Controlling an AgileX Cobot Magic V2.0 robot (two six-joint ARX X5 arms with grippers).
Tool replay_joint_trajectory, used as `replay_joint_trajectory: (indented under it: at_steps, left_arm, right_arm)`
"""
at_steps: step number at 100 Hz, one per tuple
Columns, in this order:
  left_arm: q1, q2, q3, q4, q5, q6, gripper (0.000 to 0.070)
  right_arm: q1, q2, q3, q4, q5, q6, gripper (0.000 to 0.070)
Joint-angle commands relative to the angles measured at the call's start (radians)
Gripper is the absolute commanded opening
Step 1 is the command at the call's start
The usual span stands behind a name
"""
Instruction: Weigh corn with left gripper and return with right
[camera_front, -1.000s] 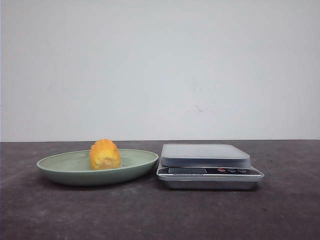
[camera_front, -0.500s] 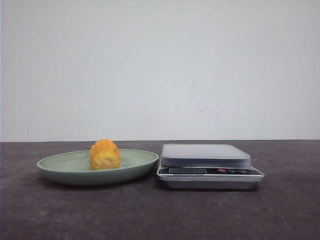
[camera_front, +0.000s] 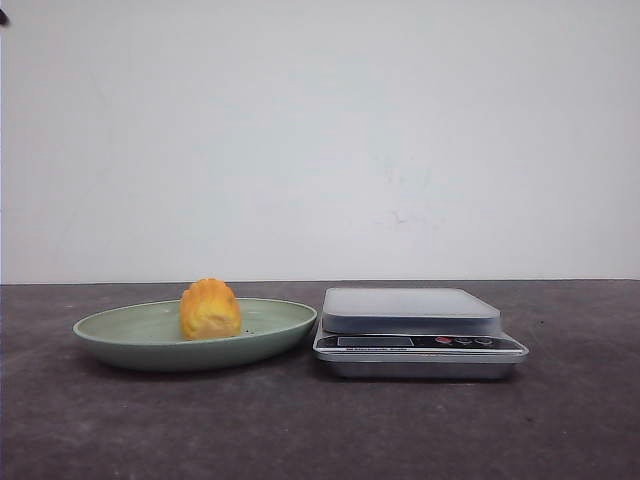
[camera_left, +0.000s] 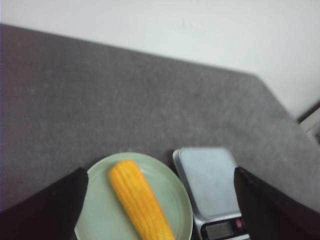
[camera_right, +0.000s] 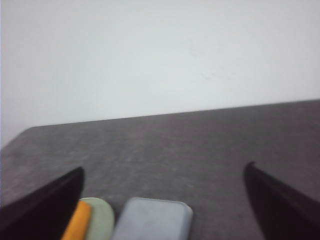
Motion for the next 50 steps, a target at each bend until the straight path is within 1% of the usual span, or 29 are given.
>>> replay_joint_trajectory:
  at_steps: [1,8,20,33,39,50]
  left_arm:
    - [-0.039,0.050,0.014,0.030,-0.029,0.028,0.0573]
    - [-0.086,0.114,0.014,0.053,-0.058,0.031,0.0572]
    - [-0.163,0.240,0.014,0.102,-0.132,0.051,0.0560]
    - [-0.223,0.386,0.014,0.160,-0.212,0.049,0.0556]
    - [-0.241,0.451,0.014,0.186,-0.235,0.038,0.0556]
    - [-0.269,0.560,0.014,0.217,-0.243,0.008,0.0556]
  right_arm:
    - [0.009,0.000,0.038,0.006,-0.032,-0.016,0.0700]
    - [0.014,0.000,0.055,-0.002,-0.026,-0.022,0.0700]
    - [0.020,0.000,0.070,-0.032,-0.024,-0.032,0.0700]
    - [0.033,0.002,0.070,-0.077,-0.008,-0.052,0.0700]
    - [0.042,0.006,0.070,-0.092,-0.001,-0.058,0.0700]
    - [0.053,0.006,0.070,-0.113,0.002,-0.071,0.0700]
